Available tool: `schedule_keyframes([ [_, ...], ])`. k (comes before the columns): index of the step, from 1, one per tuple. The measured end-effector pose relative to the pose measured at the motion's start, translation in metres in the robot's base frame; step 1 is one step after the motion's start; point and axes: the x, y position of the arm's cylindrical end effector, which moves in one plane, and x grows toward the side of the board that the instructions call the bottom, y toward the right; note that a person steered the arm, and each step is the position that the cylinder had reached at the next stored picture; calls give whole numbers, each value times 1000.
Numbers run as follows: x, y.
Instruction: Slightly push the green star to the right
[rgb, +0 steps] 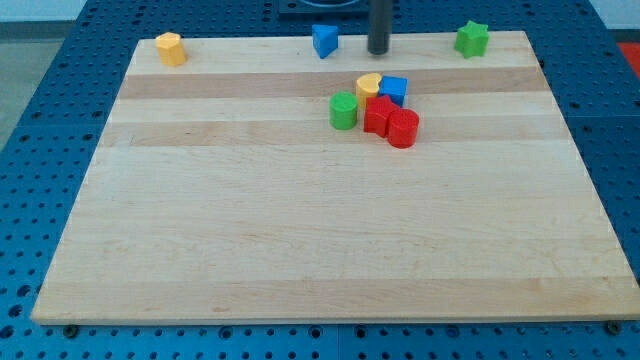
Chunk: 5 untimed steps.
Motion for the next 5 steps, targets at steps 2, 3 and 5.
schedule_keyframes([
  [2, -1, 82],
  [3, -1, 96],
  [5, -2, 105],
])
